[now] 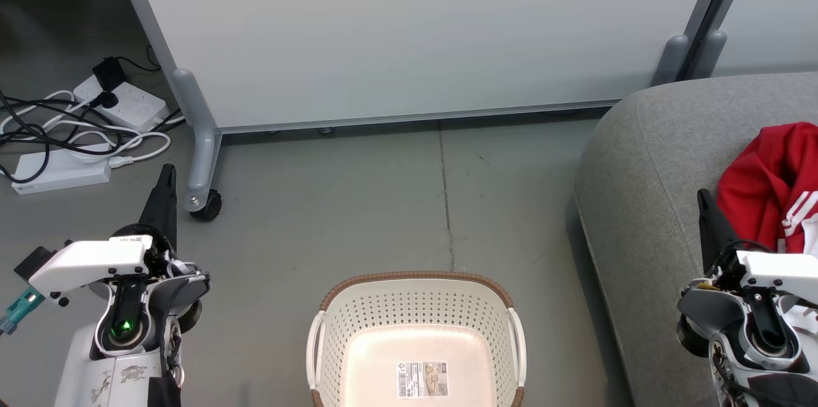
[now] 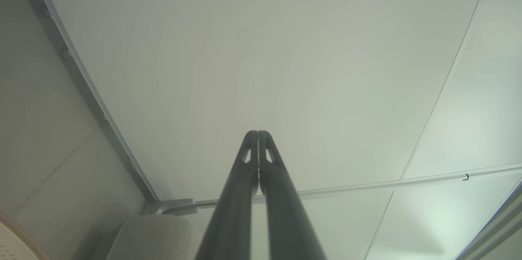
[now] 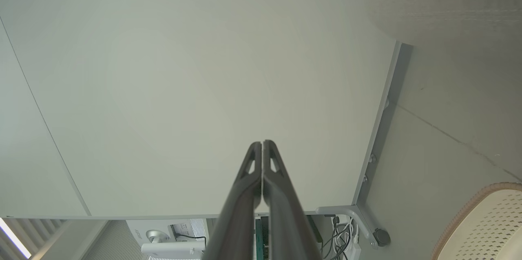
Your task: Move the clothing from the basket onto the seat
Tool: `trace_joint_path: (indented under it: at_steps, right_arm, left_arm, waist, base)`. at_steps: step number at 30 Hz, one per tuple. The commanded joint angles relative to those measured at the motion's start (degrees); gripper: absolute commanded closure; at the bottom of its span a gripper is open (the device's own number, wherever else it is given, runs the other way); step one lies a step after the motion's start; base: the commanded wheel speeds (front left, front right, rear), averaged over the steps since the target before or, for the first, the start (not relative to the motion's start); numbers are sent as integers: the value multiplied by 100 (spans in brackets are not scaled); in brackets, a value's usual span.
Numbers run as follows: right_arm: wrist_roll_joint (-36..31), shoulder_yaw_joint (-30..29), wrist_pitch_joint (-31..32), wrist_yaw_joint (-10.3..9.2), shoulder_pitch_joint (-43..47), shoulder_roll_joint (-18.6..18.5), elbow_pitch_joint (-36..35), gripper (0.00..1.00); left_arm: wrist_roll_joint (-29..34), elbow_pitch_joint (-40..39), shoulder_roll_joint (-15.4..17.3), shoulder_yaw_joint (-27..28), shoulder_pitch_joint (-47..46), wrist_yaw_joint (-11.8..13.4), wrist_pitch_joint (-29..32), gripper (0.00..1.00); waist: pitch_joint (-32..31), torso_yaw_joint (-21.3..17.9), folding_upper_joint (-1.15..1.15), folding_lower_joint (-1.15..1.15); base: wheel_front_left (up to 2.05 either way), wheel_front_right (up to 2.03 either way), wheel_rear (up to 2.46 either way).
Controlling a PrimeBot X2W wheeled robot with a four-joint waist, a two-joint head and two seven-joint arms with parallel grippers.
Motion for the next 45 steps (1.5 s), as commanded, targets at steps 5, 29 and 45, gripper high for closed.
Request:
trace_joint_path:
  at_steps: [5,29,45]
  right_arm:
    - [35,-1,20,12,-49,-53,22,100]
    - [35,-2,20,12,-49,-53,22,100]
    - [35,-1,20,12,-49,-53,22,100]
  left_arm:
    - [-7,-8,13,23,-44,-16,11,100]
    - [-6,-8,13,23,-44,-16,11,100]
    - [-5,-9,13,24,-44,-16,12,100]
  waist:
    - [0,0,0,0]
    - [0,0,0,0]
    - [0,0,0,0]
  base:
    - [0,0,0]
    - [0,0,0]
    - [0,0,0]
